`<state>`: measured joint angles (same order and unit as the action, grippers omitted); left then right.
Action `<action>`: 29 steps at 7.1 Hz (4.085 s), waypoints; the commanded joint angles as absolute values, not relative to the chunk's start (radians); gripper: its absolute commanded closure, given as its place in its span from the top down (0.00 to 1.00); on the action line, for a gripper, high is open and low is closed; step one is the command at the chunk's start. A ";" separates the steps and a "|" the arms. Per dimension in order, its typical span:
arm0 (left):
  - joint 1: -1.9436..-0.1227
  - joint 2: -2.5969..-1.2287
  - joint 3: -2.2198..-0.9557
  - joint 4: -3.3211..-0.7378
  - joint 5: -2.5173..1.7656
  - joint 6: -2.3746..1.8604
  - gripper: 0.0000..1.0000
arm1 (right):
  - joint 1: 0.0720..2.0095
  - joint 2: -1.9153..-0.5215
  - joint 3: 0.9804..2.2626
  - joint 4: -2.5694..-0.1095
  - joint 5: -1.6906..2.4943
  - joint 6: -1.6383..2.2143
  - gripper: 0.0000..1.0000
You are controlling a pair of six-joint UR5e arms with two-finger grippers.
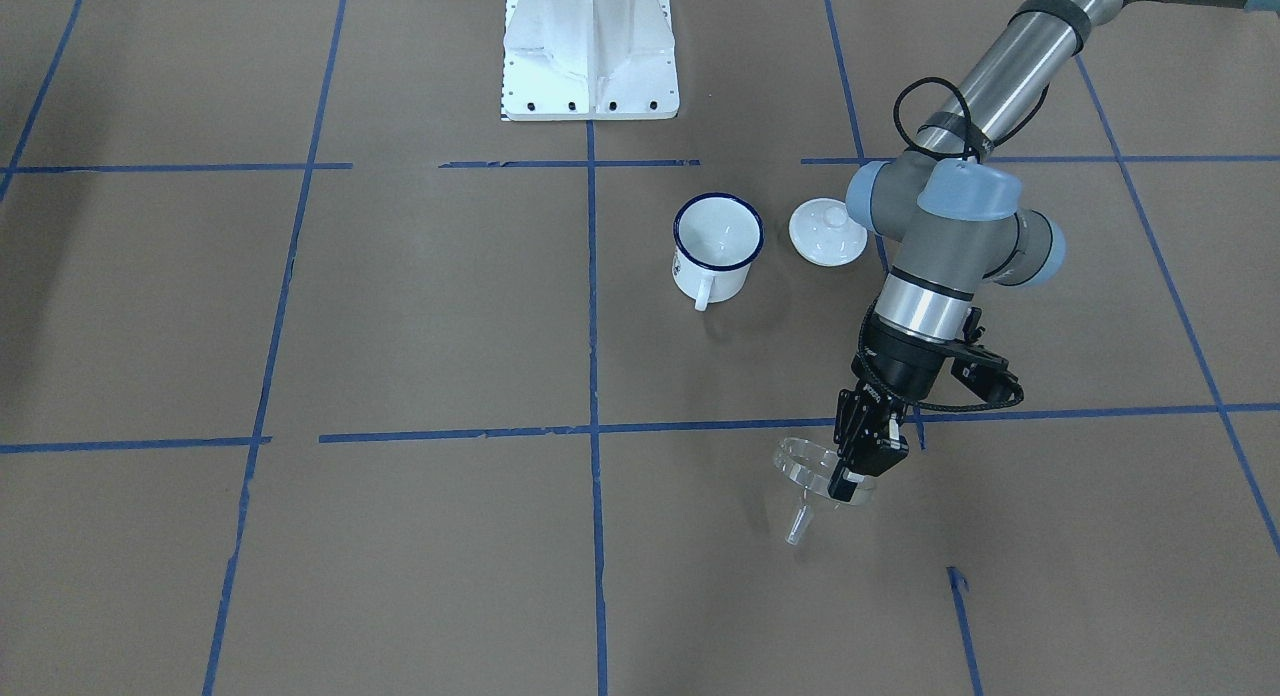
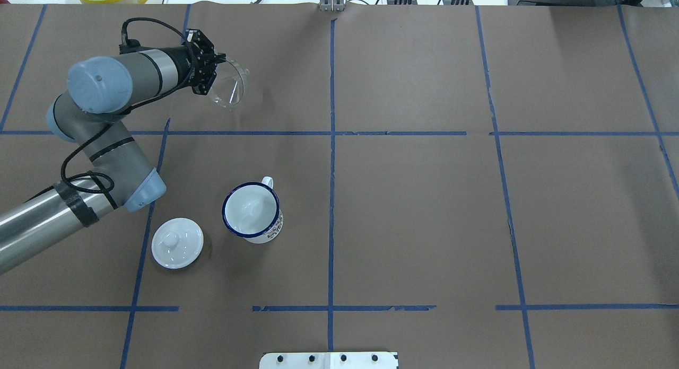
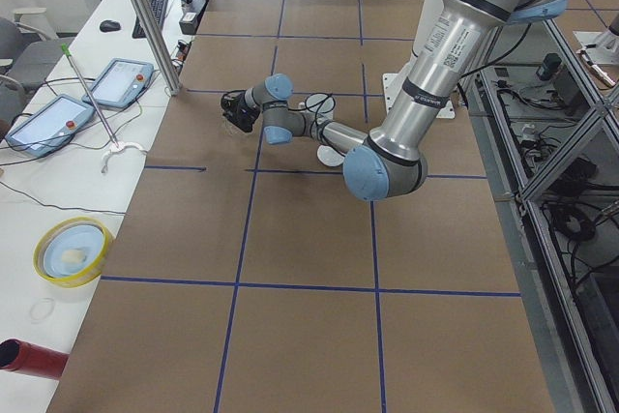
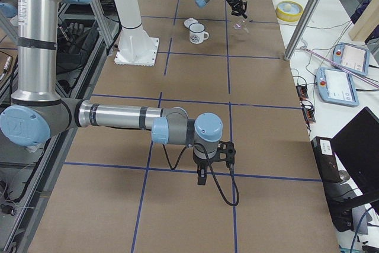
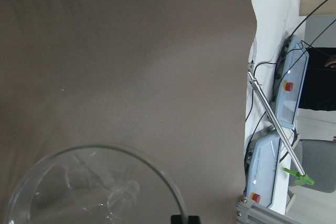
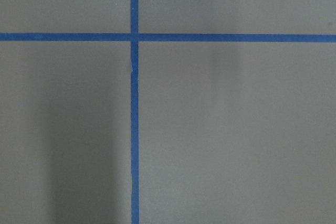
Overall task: Place funnel on cup
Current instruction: 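Grasp the glass funnel rim with the left gripper and lift, then carry the funnel over the open mug with the left gripper, then lower the funnel into the mug mouth and open the left gripper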
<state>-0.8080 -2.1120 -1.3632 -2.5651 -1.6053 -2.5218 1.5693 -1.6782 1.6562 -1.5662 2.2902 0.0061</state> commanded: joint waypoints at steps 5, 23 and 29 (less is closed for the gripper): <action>-0.787 -2.238 -1.882 -1.362 -1.973 -2.198 0.00 | 1.569 -1.678 1.657 -1.566 2.290 0.006 1.00; -0.571 -2.339 -1.727 -1.242 -1.953 -1.983 0.00 | 1.569 -1.678 1.657 -1.566 2.290 0.006 1.00; -0.569 -2.347 -1.707 -1.256 -1.931 -1.942 0.00 | 1.569 -1.678 1.657 -1.566 2.290 0.006 1.00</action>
